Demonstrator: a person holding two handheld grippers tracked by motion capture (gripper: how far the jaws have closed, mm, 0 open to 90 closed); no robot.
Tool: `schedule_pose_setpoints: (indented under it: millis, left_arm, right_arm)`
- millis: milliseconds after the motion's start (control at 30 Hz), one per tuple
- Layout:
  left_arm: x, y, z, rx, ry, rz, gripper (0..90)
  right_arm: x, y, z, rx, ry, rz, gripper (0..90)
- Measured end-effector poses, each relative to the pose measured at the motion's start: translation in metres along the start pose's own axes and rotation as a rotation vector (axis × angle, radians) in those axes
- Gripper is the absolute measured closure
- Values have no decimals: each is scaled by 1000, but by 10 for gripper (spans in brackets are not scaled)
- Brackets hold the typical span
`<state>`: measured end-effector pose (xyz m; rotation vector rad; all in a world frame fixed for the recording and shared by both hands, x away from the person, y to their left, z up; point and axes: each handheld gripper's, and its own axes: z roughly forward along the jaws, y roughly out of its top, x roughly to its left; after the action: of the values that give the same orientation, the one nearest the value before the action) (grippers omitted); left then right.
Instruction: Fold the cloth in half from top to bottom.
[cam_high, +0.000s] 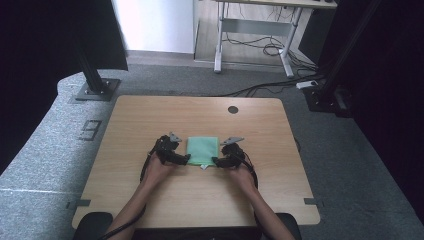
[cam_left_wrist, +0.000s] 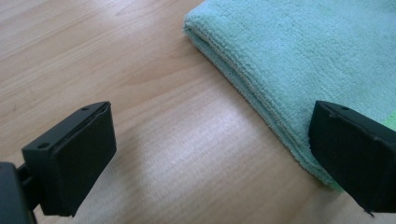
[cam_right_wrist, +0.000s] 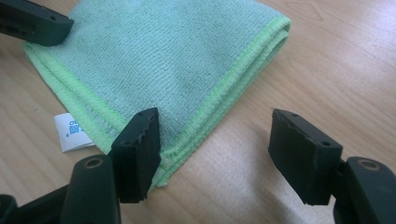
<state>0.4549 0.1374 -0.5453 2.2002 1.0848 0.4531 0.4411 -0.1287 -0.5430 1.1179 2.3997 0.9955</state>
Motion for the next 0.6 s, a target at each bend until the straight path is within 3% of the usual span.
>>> schedule_pose_setpoints:
  millis: [233,600]
  left_arm:
    - [5,2,4,-6,-9,-15,11]
    - [4,1,3,-10,-17,-27,24]
  right_arm:
    - [-3,1,3,-10,1,20,315]
    - [-3,1,3,-7,-5,10,294]
